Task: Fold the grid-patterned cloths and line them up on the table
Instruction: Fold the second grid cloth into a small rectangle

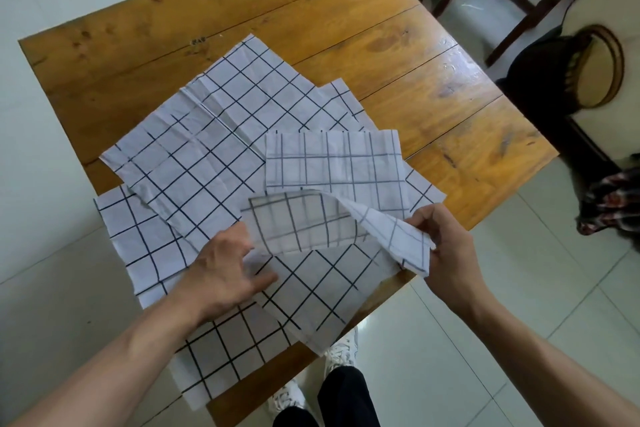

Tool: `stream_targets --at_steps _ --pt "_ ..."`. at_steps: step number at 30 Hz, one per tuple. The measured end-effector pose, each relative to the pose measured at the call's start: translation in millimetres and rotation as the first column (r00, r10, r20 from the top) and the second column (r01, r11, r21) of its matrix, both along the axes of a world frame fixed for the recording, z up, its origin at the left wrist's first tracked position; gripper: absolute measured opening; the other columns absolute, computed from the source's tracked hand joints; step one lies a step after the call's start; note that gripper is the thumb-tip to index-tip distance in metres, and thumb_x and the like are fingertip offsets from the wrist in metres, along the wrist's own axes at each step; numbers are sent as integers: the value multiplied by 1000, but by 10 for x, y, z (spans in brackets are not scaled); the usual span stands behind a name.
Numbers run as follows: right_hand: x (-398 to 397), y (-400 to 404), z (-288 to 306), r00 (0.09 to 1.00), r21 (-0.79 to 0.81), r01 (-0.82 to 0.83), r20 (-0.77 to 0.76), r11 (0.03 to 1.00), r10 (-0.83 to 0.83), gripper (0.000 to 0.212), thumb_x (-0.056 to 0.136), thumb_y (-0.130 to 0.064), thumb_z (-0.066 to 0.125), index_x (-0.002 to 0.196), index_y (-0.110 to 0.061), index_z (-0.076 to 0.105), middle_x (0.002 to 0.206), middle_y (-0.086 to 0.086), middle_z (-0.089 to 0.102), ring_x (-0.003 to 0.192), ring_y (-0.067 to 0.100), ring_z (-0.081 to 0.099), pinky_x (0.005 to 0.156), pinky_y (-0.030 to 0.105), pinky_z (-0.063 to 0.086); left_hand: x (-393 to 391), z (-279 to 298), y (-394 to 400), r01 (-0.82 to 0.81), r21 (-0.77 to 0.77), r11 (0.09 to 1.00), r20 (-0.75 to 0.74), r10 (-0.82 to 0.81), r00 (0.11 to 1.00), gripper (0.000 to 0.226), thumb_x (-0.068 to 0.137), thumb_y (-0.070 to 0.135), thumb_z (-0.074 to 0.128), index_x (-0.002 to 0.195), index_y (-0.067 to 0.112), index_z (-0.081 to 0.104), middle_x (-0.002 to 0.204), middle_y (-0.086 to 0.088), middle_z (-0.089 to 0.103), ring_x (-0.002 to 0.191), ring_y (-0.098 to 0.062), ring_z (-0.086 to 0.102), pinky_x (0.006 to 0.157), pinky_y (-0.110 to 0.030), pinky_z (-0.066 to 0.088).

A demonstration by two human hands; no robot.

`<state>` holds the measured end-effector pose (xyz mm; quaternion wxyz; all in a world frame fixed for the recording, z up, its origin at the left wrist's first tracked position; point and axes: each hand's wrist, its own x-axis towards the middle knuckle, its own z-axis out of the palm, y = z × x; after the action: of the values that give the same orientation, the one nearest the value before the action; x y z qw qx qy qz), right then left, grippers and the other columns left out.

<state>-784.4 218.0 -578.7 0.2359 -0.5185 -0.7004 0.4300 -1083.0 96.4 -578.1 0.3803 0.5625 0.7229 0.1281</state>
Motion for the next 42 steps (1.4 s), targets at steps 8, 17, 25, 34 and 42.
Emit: stream_targets --at_steps 8,17,25,34,42 --pt "-84 176 -29 995 -53 100 20 994 -99 26 93 -7 64 80 -25 51 71 -12 53 65 6 47 57 16 40 120 -40 232 -196 141 970 20 195 981 12 85 27 73 83 26 61 79 7 63 74 -11 60 64 -28 49" --pt "-222 535 -66 977 -113 166 150 980 -149 14 93 -29 64 92 -18 56 84 8 64 79 28 61 59 28 50 201 -39 437 -445 69 893 28 444 895 28 88 25 70 70 18 49 46 15 53 50 -5 47 55 -25 38" --pt "-130 578 -10 971 -204 129 226 970 -82 45 88 -24 71 127 -23 49 79 -1 65 72 7 62 58 15 47 229 -41 540 -516 44 856 -17 517 856 22 87 26 70 73 18 55 57 3 64 68 -17 62 65 -34 53" --pt "-94 566 -29 965 -174 144 244 974 -100 40 88 -17 72 123 -23 53 78 -4 65 69 6 61 56 11 47 291 -26 567 -582 67 810 -18 584 811 21 88 25 69 95 22 50 58 7 69 73 -7 65 61 -26 46" --pt "-125 602 -58 952 -153 177 277 972 -129 15 87 -18 73 98 -20 62 86 -6 64 79 7 61 61 14 48 291 -65 577 -533 109 839 -81 542 836 19 87 24 68 76 25 53 61 7 65 63 -14 64 61 -35 54"
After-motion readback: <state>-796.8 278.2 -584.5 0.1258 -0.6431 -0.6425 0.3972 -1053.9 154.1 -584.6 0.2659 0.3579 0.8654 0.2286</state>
